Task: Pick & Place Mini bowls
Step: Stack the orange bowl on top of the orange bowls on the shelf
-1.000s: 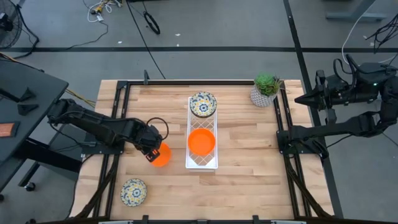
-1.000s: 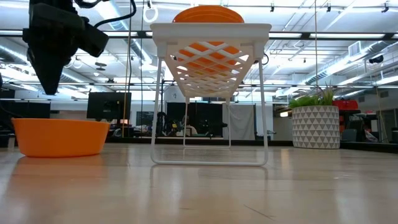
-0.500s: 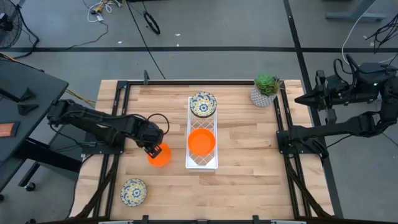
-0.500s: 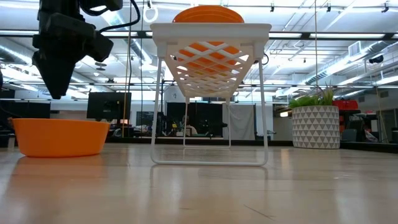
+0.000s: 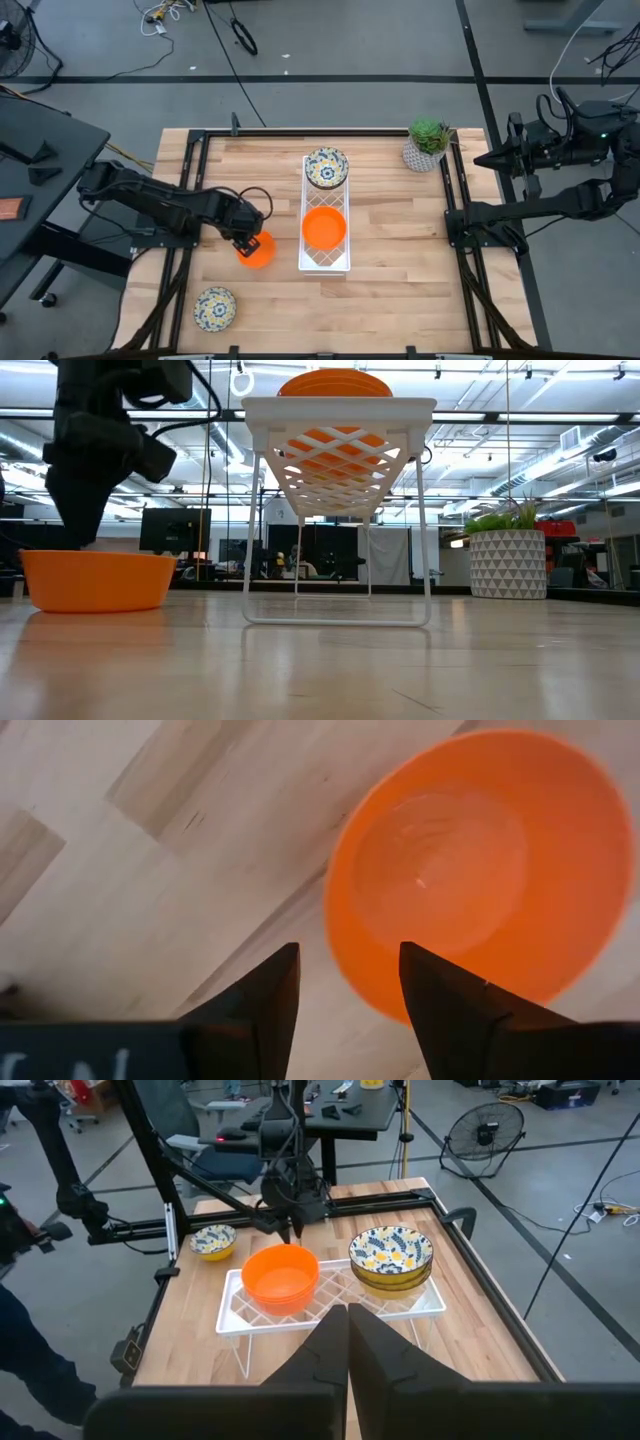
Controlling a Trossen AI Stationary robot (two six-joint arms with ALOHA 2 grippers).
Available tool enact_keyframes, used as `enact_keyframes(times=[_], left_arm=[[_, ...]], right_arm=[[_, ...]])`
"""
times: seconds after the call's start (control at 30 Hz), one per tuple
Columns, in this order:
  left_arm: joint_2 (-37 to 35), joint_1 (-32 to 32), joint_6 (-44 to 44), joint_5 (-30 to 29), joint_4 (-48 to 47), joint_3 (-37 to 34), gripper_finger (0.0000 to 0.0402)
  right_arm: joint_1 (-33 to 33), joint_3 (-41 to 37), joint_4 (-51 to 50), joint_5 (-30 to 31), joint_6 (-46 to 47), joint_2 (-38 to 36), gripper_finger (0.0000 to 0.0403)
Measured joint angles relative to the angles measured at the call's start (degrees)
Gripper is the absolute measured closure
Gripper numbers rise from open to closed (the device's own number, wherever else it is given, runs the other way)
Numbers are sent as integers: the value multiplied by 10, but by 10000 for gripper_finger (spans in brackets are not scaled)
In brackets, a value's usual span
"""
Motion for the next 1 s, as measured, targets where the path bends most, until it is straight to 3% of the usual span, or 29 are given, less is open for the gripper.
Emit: enact_keyframes(times=[0.5, 1.0], left_arm=[[-2, 3, -19, 12, 70, -58, 225], [-2, 9, -13, 14, 75, -60, 225]], right_arm=[[0, 0, 0, 0, 0, 0, 392], [0, 0, 0, 0, 0, 0, 392]])
